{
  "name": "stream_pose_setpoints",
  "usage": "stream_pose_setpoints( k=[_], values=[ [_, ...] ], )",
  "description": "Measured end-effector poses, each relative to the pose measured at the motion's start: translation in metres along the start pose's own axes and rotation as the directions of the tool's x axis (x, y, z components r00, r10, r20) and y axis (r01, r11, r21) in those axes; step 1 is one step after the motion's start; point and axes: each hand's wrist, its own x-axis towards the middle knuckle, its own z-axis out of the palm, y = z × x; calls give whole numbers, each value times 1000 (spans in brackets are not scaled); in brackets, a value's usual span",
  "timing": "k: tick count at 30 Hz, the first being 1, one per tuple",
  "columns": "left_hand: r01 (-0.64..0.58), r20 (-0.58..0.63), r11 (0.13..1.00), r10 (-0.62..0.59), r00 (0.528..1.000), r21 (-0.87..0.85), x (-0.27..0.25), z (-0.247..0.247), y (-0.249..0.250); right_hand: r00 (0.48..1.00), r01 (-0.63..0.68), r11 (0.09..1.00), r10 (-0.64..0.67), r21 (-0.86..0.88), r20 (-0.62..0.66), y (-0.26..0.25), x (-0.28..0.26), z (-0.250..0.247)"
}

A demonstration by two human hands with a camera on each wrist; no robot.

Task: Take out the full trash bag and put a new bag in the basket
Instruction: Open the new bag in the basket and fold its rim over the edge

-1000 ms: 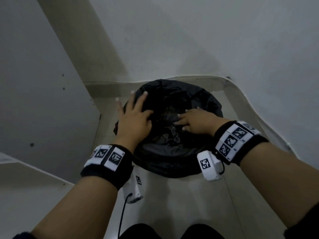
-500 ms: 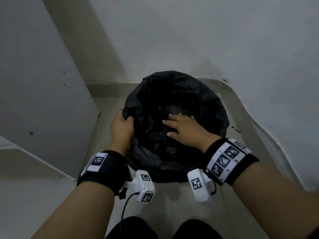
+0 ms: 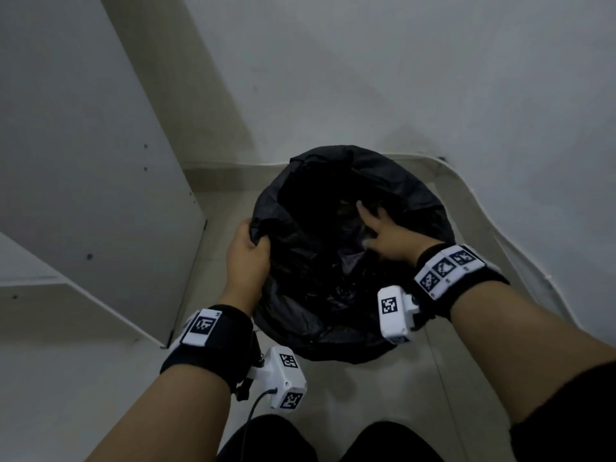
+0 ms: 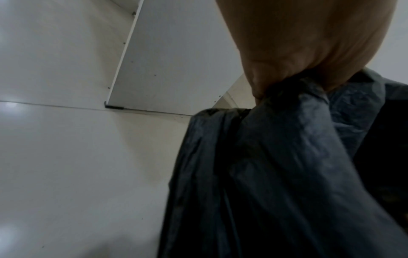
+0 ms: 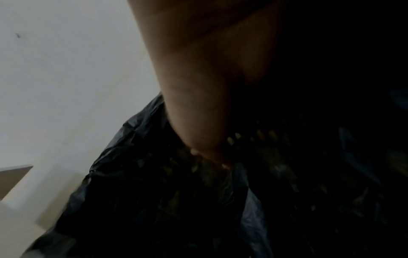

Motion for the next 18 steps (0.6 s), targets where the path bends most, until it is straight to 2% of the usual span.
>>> stream_pose_setpoints(
  k=[3, 5, 8, 10, 11, 13, 15, 16, 18],
  values=[
    [10, -10, 1000, -10, 1000, -3, 0, 2, 2, 998, 60, 998, -59, -30, 32, -22, -5, 13],
    [5, -16, 1000, -5, 1000, 8, 3, 4, -1, 994, 85, 993, -90, 86, 58, -47, -11, 33],
    [-3, -28, 1000, 3, 1000, 21, 5, 4, -5, 961, 121, 991, -132, 58, 243, -73, -15, 61],
    [-7, -16, 1000, 7, 1000, 5, 4, 3, -5, 938, 194, 981, -191, 16, 291, -84, -16, 68],
    [-6, -7, 1000, 6, 1000, -1, 2, 2, -5, 934, 226, 971, -238, 76, 266, -88, -16, 69],
    [-3, 1, 1000, 3, 1000, -4, 2, -1, -5, 925, 245, 910, -323, 334, 199, -93, -14, 68],
    [15, -8, 1000, -16, 1000, -16, 3, -3, -5, 943, 178, 845, -293, 505, 157, -93, -14, 63],
    [22, -18, 1000, -23, 1000, -22, 4, -4, -6, 963, 154, 863, -240, 482, 124, -91, -18, 61],
    [49, -33, 998, -51, 998, -39, 6, -5, -6, 988, 114, 977, -131, 180, 85, -84, -25, 56]
  ],
)
